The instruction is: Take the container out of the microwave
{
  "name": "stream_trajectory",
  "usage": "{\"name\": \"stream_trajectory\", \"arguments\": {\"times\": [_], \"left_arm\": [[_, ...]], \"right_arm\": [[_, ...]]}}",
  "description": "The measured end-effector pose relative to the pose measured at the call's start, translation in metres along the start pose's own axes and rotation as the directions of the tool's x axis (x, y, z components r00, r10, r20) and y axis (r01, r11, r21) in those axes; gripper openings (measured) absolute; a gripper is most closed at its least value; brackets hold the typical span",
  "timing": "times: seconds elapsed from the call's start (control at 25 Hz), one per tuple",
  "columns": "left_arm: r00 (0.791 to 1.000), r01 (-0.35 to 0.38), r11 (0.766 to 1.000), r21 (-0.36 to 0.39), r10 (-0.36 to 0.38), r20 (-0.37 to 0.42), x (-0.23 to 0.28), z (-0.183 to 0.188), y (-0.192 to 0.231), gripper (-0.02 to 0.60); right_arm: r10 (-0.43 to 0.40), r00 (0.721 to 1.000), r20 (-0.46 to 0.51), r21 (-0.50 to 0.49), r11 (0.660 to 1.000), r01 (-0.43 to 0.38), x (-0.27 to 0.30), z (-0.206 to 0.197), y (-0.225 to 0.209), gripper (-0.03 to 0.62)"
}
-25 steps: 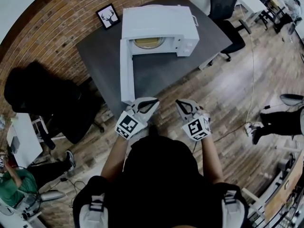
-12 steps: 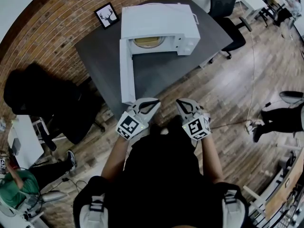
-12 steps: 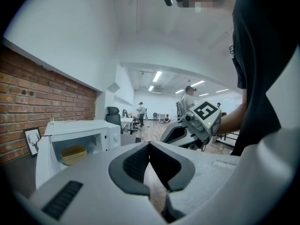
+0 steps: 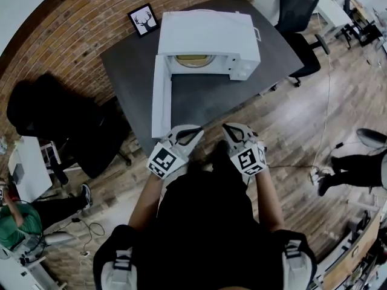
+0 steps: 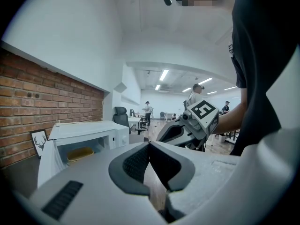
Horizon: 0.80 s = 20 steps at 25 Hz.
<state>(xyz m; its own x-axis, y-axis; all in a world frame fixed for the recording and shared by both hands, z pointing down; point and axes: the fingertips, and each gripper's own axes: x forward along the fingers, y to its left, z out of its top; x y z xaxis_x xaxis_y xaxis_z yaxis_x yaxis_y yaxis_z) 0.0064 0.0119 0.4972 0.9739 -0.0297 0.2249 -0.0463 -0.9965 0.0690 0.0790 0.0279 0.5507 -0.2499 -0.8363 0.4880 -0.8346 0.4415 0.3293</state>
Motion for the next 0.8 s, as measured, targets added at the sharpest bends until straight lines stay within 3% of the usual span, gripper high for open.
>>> {"name": "stream_trajectory", "arguments": {"times": [0.2, 0.44, 0.8], "left_arm": [[0.998, -0.061, 0.998, 0.018, 0.061, -0.006, 0.015, 0.007, 0.016, 0.002], [0.988, -0.152, 0.988, -0.029, 0.151, -0.005, 0.031, 0.017, 0.037, 0.002], [0.951, -0.309, 0.948, -0.08, 0.31, -0.01, 0.052, 0.027, 0.054, 0.002]], "right_arm": [[0.041, 0.999, 0.021, -0.029, 0.999, -0.04, 0.014, 0.0, -0.025, -0.002], [0.114, 0.993, 0.032, -0.11, 0.988, -0.11, 0.034, 0.003, -0.056, -0.002], [0.251, 0.966, 0.055, -0.215, 0.948, -0.234, 0.053, 0.002, -0.088, -0.002]]}}
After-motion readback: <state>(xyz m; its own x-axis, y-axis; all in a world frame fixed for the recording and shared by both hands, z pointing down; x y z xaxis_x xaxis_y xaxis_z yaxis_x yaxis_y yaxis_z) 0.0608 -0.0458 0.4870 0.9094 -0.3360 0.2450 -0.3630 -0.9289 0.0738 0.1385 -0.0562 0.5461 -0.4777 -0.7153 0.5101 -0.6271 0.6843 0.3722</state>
